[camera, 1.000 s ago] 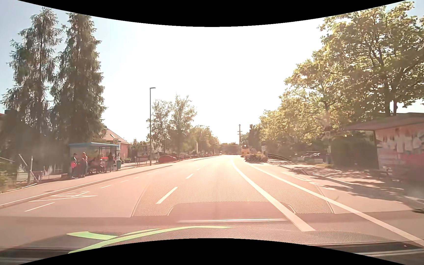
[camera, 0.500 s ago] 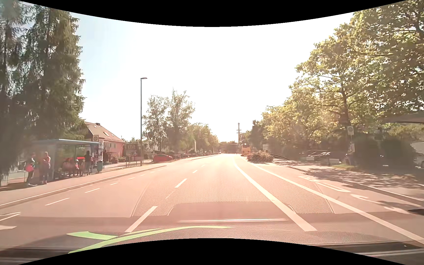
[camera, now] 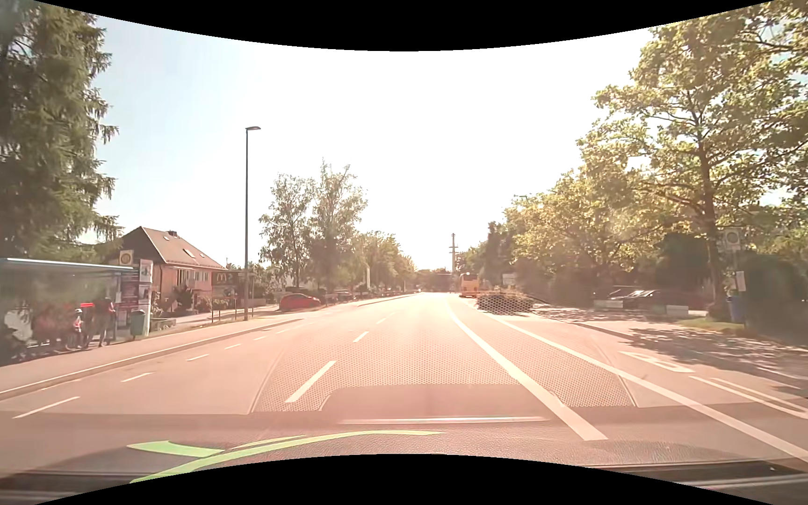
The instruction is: Follow the waypoints while adhering to traffic rules and regulations
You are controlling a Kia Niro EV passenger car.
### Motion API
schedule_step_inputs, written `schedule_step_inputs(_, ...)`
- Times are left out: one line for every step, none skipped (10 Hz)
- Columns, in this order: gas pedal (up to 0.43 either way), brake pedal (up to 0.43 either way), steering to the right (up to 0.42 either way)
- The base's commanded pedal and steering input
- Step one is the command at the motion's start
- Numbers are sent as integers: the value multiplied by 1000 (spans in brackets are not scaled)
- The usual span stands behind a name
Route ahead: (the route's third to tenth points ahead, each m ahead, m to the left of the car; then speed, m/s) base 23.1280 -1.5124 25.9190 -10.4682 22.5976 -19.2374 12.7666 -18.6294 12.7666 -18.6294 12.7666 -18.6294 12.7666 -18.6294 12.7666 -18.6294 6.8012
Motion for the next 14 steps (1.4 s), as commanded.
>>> schedule_step_inputs(0, 0, 7)
schedule_step_inputs(0, 0, 7)
schedule_step_inputs(0, 0, 8)
schedule_step_inputs(0, 0, 8)
schedule_step_inputs(0, 0, 10)
schedule_step_inputs(0, 0, 12)
schedule_step_inputs(0, 0, 13)
schedule_step_inputs(0, 6, 13)
schedule_step_inputs(0, 6, 14)
schedule_step_inputs(0, 24, 14)
schedule_step_inputs(0, 43, 14)
schedule_step_inputs(0, 67, 15)
schedule_step_inputs(0, 73, 18)
schedule_step_inputs(0, 73, 21)
